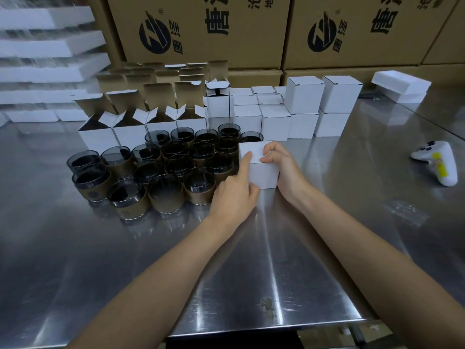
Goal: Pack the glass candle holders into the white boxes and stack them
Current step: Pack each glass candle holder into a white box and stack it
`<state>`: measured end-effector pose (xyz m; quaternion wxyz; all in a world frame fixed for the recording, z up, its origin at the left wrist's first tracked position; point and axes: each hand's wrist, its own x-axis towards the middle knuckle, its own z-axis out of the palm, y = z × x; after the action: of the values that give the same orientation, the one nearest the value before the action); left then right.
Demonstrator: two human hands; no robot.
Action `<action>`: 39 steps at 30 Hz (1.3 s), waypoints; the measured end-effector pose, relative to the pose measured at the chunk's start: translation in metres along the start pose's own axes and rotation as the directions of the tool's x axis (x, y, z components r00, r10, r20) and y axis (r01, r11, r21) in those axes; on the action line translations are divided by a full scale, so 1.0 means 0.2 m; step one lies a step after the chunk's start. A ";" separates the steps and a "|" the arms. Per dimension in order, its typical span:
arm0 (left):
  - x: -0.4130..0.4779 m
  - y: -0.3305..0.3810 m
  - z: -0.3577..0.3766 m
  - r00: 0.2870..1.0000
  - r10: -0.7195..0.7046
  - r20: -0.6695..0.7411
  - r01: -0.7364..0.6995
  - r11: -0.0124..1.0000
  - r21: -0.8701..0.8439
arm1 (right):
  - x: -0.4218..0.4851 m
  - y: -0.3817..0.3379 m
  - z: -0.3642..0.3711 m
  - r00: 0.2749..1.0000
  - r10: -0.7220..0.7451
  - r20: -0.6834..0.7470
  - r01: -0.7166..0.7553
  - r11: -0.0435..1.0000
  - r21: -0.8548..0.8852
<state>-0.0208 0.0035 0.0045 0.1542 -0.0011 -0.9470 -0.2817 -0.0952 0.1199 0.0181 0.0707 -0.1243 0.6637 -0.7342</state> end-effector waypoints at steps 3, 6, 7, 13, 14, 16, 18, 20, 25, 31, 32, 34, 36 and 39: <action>-0.01 -0.01 0.00 1.000 0.004 -0.005 -0.004 1.000 -0.028 | -0.01 0.01 -0.08 0.990 -0.059 0.131 0.071 0.993 -0.090; 0.00 -0.03 0.01 1.000 0.003 -0.013 -0.005 0.995 -0.100 | -0.03 0.01 -0.17 0.963 -0.140 0.229 0.192 0.955 -0.225; 0.00 -0.03 0.02 1.000 -0.011 -0.019 0.009 0.991 -0.132 | -0.03 0.01 -0.18 0.966 -0.173 0.192 0.216 0.947 -0.236; 0.00 0.00 0.03 0.978 -0.204 0.044 0.183 0.734 -0.654 | -0.03 -0.03 -0.19 0.965 -0.263 0.002 0.258 0.943 -0.213; 0.01 0.00 0.03 0.967 -0.239 0.089 0.229 0.663 -0.712 | -0.03 -0.05 -0.19 0.965 -0.262 0.007 0.257 0.941 -0.218; 0.01 0.01 0.03 0.953 -0.257 0.162 0.289 0.602 -0.744 | -0.05 -0.08 -0.20 0.961 -0.275 0.043 0.278 0.941 -0.193; 0.01 0.01 0.02 0.950 -0.249 0.186 0.300 0.578 -0.759 | -0.07 -0.10 -0.19 0.955 -0.283 0.087 0.293 0.946 -0.137; 0.02 0.01 0.01 0.945 -0.250 0.213 0.316 0.518 -0.795 | -0.08 -0.12 -0.18 0.945 -0.290 0.153 0.311 0.940 -0.139; 0.05 0.02 -0.02 0.937 -0.228 0.265 0.325 0.296 -0.898 | -0.07 -0.13 -0.18 0.843 -0.471 0.261 0.537 0.706 -0.461; 0.06 0.02 -0.02 0.934 -0.262 0.241 0.295 0.190 -0.936 | -0.06 -0.05 -0.19 0.484 -0.757 0.439 0.754 0.105 -0.649; 0.06 0.02 -0.02 0.933 -0.270 0.237 0.289 0.176 -0.941 | -0.06 -0.04 -0.19 0.481 -0.733 0.481 0.754 0.066 -0.653; 0.05 0.03 -0.01 0.935 -0.265 0.235 0.283 0.160 -0.946 | -0.05 -0.04 -0.20 0.497 -0.696 0.519 0.753 0.047 -0.657; 0.05 0.02 -0.01 0.941 -0.245 0.233 0.279 0.172 -0.945 | -0.04 -0.04 -0.21 0.524 -0.675 0.519 0.745 0.069 -0.663; 0.06 0.01 -0.01 0.942 -0.230 0.244 0.287 0.179 -0.941 | -0.03 -0.05 -0.22 0.562 -0.631 0.535 0.746 0.107 -0.657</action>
<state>-0.0312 0.0035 0.0100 0.0482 0.0569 -0.5566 -0.8274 -0.1005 0.1645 0.0229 -0.3081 -0.4783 0.7832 -0.2508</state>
